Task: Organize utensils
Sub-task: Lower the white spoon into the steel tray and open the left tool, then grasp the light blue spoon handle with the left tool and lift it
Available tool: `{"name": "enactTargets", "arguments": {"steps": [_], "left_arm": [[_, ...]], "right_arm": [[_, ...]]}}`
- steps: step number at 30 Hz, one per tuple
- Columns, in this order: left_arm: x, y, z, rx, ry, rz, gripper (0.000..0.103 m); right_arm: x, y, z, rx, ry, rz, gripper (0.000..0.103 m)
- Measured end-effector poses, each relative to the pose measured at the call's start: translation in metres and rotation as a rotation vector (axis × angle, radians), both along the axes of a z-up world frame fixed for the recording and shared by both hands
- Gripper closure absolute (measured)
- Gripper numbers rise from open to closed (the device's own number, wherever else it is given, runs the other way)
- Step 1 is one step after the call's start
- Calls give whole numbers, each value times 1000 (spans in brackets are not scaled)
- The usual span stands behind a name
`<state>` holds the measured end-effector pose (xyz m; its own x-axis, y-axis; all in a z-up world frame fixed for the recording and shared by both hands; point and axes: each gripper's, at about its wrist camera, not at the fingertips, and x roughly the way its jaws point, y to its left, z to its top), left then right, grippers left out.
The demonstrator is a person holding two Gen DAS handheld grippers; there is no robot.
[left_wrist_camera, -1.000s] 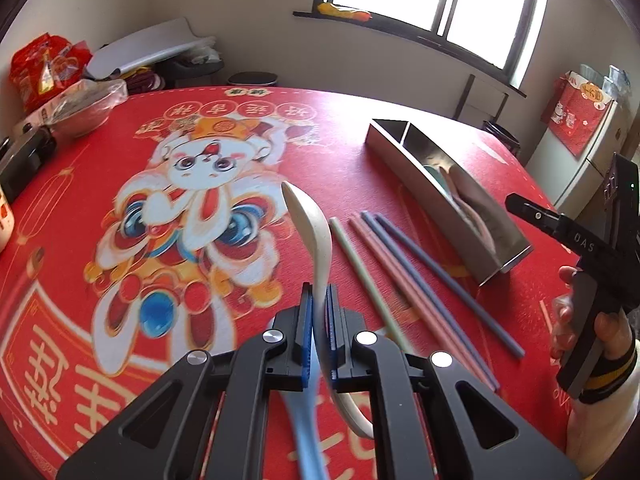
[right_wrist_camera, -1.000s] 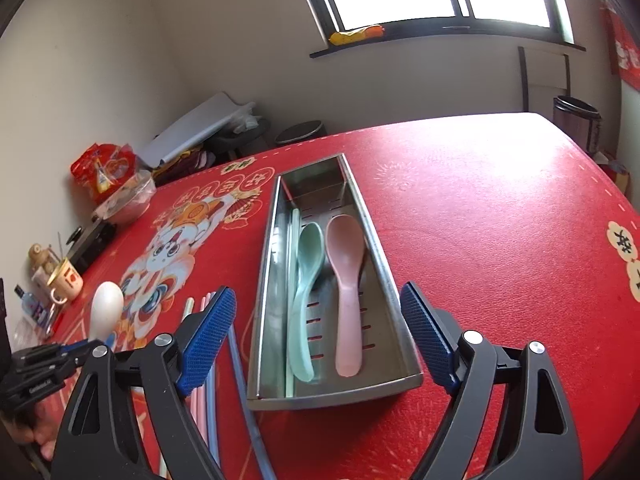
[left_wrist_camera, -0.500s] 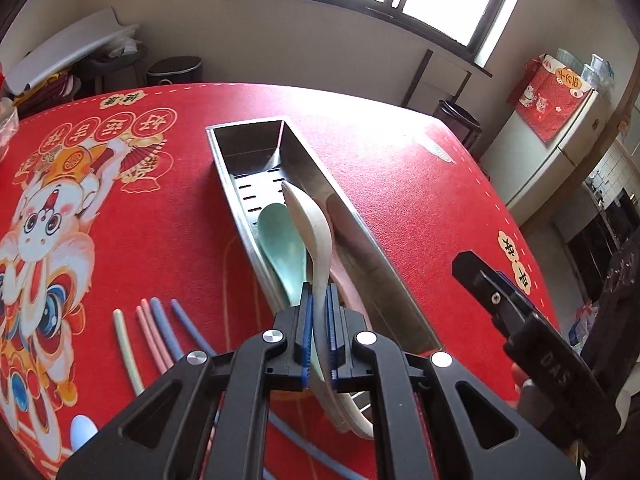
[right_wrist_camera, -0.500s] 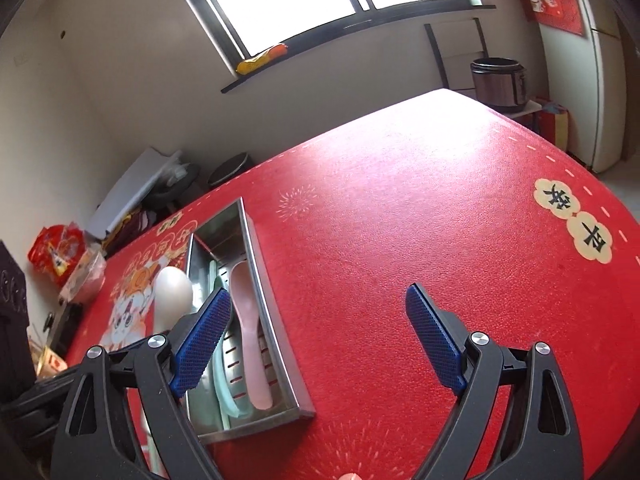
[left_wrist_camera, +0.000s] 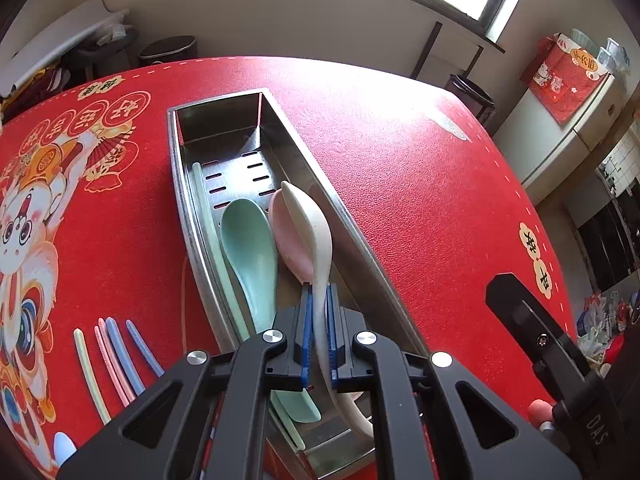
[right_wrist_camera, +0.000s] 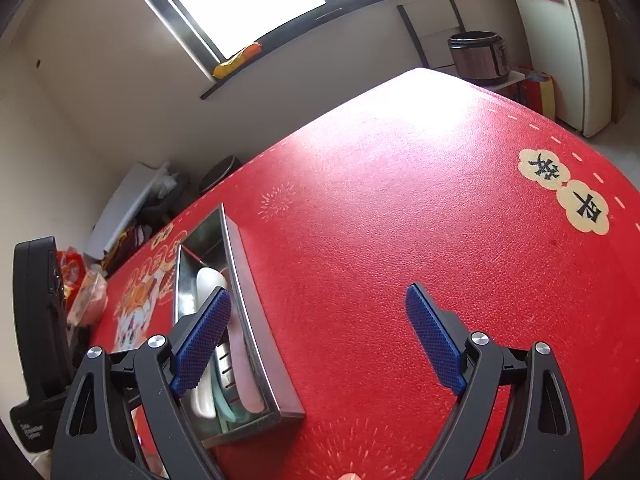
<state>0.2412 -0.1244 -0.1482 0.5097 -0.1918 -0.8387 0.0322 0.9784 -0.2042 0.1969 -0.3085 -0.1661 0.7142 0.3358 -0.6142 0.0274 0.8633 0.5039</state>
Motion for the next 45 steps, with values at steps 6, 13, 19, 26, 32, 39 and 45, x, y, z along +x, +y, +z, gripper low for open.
{"name": "enactTargets", "arguments": {"steps": [6,13,19,26,32,39,45], "left_arm": [[3,-1,1,-4,-7,0,96],[-9,14,30,-5,-82,-16,89],[-46,50,59,39,-194,-9,76],[-110,111,54,115,-244,43,74],[-166,162,36,146,-219,102,73],[-218,180,9,116,-179,90,73],[-231,179,-10,56,-138,73,73]], "right_arm": [[1,-1,0,5,5,-3,17],[-1,-2,4,-4,-14,-3,17],[-3,7,6,-24,-25,29,17],[-15,32,15,-55,-69,103,17],[-45,77,32,-122,-177,242,17],[-78,135,34,-224,-239,384,17],[-94,162,20,-224,-182,436,17]]}}
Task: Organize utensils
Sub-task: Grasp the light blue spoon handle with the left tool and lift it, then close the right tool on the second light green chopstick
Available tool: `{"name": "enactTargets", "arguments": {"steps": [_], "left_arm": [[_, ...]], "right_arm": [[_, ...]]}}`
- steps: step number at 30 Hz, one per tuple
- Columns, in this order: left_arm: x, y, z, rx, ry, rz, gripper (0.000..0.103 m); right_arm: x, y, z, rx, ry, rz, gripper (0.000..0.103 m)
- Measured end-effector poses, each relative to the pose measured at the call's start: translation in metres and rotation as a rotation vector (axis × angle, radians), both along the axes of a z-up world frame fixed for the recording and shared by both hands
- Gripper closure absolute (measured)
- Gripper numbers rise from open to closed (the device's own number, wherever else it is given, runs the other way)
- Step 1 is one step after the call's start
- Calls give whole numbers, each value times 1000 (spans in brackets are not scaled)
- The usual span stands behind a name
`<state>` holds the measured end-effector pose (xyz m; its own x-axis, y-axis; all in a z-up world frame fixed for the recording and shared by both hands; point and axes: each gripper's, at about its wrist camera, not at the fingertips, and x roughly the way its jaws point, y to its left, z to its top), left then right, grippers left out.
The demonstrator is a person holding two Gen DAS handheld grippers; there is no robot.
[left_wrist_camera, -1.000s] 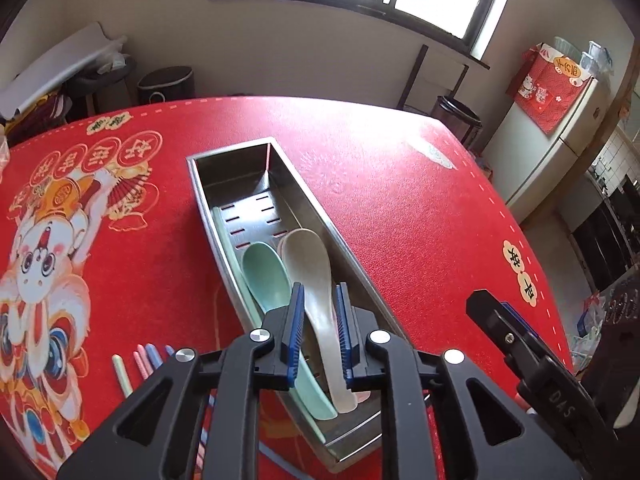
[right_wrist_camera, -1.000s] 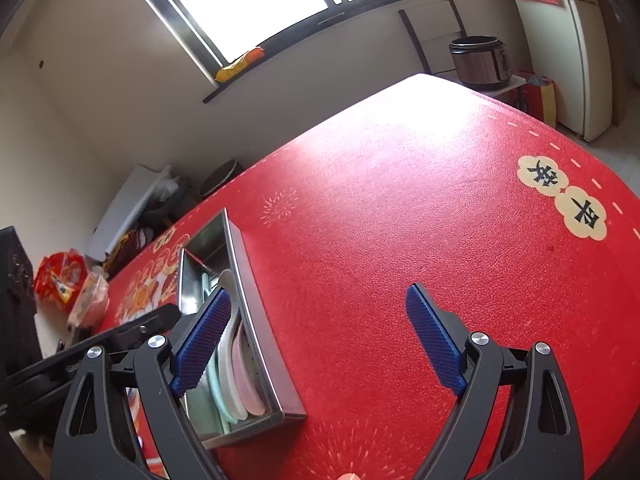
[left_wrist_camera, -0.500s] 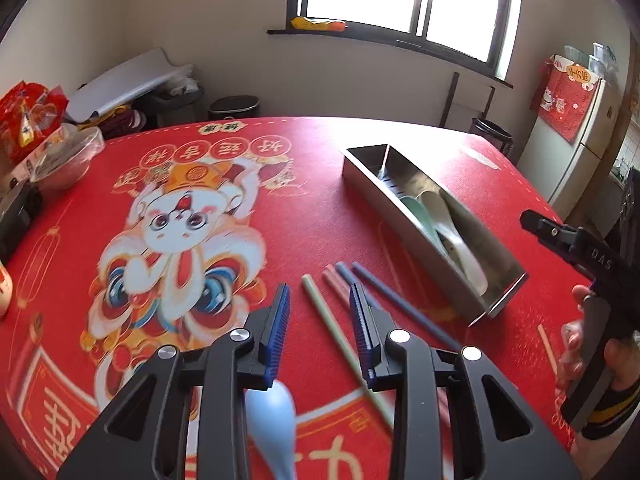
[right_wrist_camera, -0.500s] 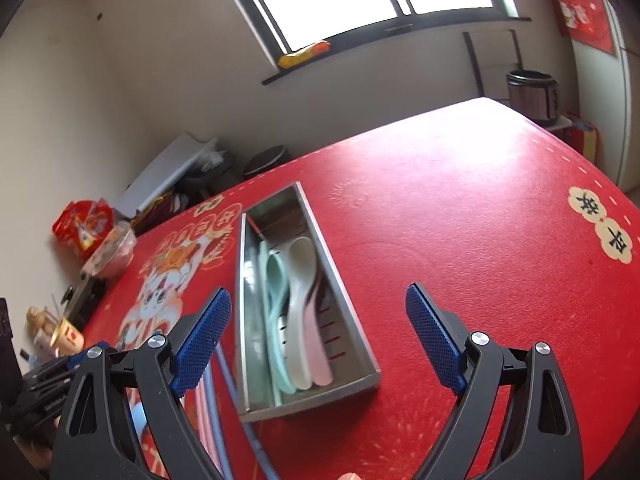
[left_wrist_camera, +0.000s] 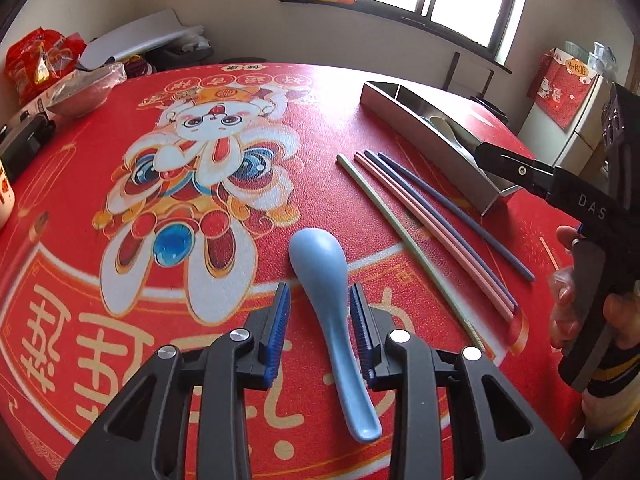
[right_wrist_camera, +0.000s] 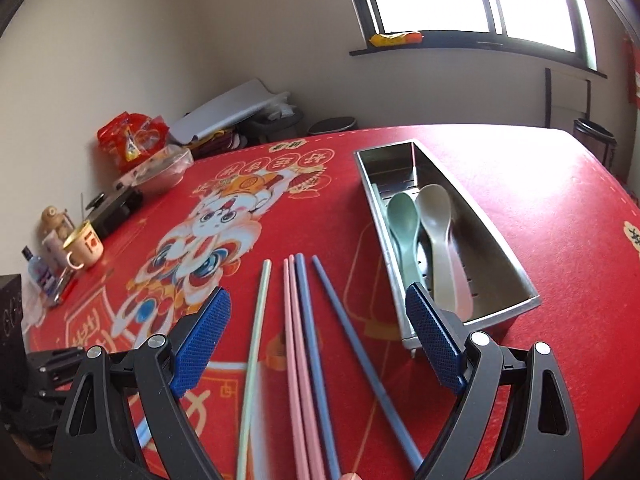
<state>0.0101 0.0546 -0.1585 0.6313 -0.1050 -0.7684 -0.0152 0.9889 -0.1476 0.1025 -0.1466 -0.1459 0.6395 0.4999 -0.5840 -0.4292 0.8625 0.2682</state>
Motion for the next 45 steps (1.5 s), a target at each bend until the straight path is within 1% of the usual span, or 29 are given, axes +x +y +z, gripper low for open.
{"name": "enactTargets", "arguments": {"steps": [7,11,14,20,24,26,28,31,34,41,45], "left_arm": [[3,2,-11,-56,22,11,73],[7,0,-16,-60,37,10,73],[13,0,-16,-52,30,12,73],[29,3,-15,-25,32,24,78],[40,10,-11,-18,18,54,85],[43,9,-8,-16,11,52,89],[42,3,-6,-7,9,29,93],[38,-7,-8,4,24,-7,94],[32,-10,-15,9,49,-13,94],[16,-13,-17,67,37,-28,94],[12,-8,-18,77,18,-1,95]], "right_arm": [[-12,19,-8,-27,1,41,17],[-9,18,-11,-18,14,39,17],[-9,16,-12,-13,16,41,17],[-7,15,-14,-11,28,49,17],[-6,13,-14,-7,30,41,17],[-6,12,-14,-6,34,38,17],[-5,12,-14,-5,36,37,17],[-4,12,-14,-4,40,37,17],[-3,11,-16,-5,47,38,17],[-4,11,-17,12,55,55,17],[-4,14,-21,30,87,82,17]]}}
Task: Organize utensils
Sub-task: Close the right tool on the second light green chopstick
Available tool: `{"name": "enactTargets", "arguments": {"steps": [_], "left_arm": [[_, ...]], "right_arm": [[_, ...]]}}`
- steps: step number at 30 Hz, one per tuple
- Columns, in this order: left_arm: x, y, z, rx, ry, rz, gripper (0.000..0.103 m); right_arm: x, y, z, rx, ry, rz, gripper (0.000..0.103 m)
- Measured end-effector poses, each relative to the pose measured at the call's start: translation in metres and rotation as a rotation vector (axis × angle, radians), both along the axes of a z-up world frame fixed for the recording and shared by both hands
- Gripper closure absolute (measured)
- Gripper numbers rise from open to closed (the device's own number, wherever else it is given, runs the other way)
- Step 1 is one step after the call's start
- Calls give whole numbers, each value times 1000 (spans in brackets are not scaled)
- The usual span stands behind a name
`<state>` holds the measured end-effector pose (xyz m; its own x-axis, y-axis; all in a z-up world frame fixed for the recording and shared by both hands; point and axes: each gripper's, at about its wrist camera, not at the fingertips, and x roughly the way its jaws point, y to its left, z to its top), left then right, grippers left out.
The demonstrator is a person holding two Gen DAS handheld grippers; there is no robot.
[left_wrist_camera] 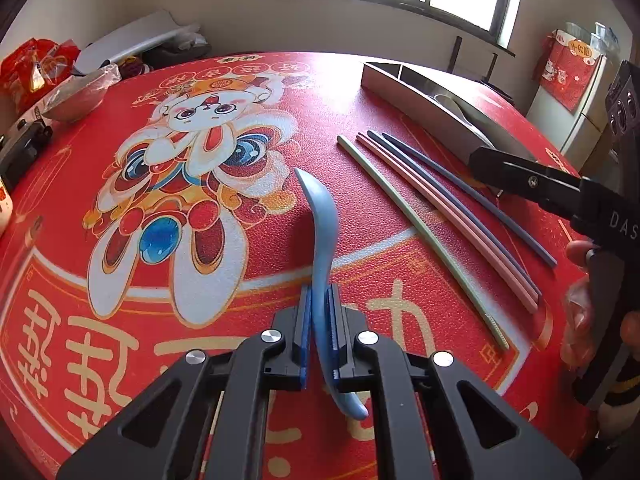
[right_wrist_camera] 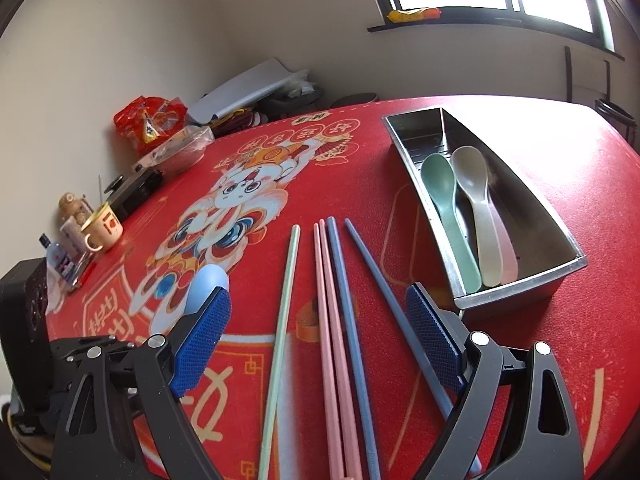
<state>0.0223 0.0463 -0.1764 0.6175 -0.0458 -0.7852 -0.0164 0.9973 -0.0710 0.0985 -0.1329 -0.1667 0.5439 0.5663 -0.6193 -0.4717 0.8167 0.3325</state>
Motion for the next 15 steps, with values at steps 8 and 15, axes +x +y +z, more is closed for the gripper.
{"name": "enactTargets", "arguments": {"steps": [8,15], "left_arm": [[1,26,1,-6,18,54,95],[-4,44,-2,-66,-27,78,95]], "right_arm": [[0,4,-4,29,19,73,17],[-6,21,-7,-32,13,135,30]]}}
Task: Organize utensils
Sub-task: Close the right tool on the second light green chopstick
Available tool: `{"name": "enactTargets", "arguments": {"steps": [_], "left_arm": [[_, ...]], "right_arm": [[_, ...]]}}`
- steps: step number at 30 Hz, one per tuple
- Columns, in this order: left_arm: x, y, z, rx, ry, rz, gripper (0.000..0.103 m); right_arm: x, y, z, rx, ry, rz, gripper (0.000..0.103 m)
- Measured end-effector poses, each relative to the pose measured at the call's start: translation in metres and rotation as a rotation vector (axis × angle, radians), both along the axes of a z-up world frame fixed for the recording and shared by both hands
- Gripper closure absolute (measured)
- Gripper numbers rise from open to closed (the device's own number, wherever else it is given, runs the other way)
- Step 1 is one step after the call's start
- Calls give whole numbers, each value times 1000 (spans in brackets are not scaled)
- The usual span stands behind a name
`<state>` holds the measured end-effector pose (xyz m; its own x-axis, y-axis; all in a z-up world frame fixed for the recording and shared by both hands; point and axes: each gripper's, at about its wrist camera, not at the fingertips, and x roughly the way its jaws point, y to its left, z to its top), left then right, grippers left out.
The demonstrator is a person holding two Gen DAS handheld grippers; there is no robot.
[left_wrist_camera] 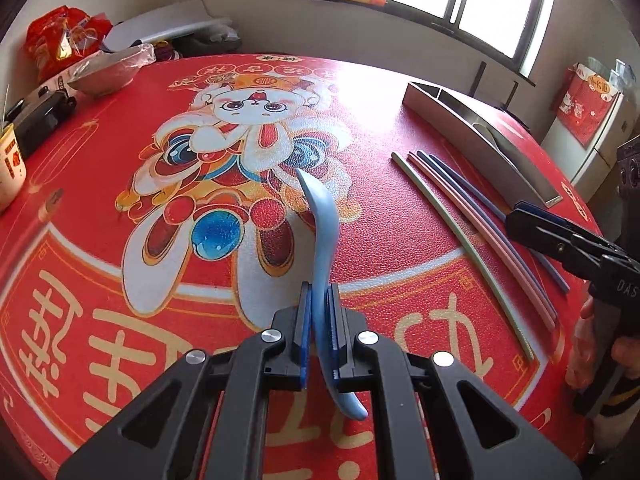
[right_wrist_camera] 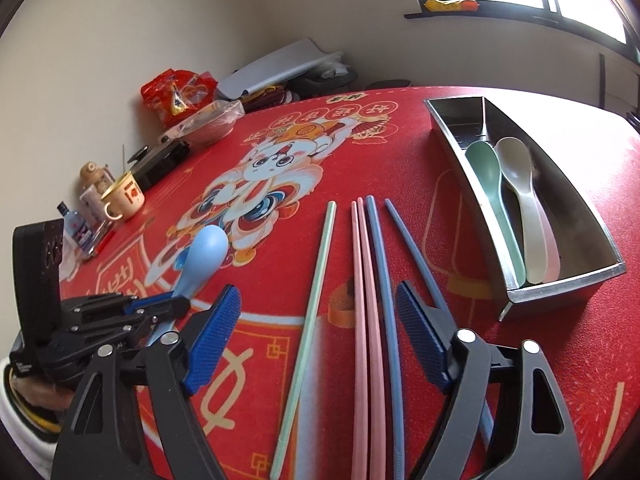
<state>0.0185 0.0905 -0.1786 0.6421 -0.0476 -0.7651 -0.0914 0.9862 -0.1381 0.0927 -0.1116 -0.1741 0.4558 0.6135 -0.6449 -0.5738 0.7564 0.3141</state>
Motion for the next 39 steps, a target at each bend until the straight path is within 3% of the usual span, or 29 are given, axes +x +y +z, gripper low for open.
{"name": "enactTargets", "arguments": {"steps": [10,18,22,29,39], "left_arm": [[-1,9,-2,-84,-14,0,95],[-2,15,-3,-130,-20,2,95],[-3,16,-2,-143,-21,3,95],[-3,16,-2,-143,-21,4,95],[-3,15,-2,-134,-20,4,95]], "right_arm": [[-2,26,-6,-123,18,43,66],[1,52,-15,-262,14,42,77],[3,55,-16,-269,11,43,78],[2,57,-16,-278,-7,42,95],[-2,59,-16,-282,-24,49,97]]}}
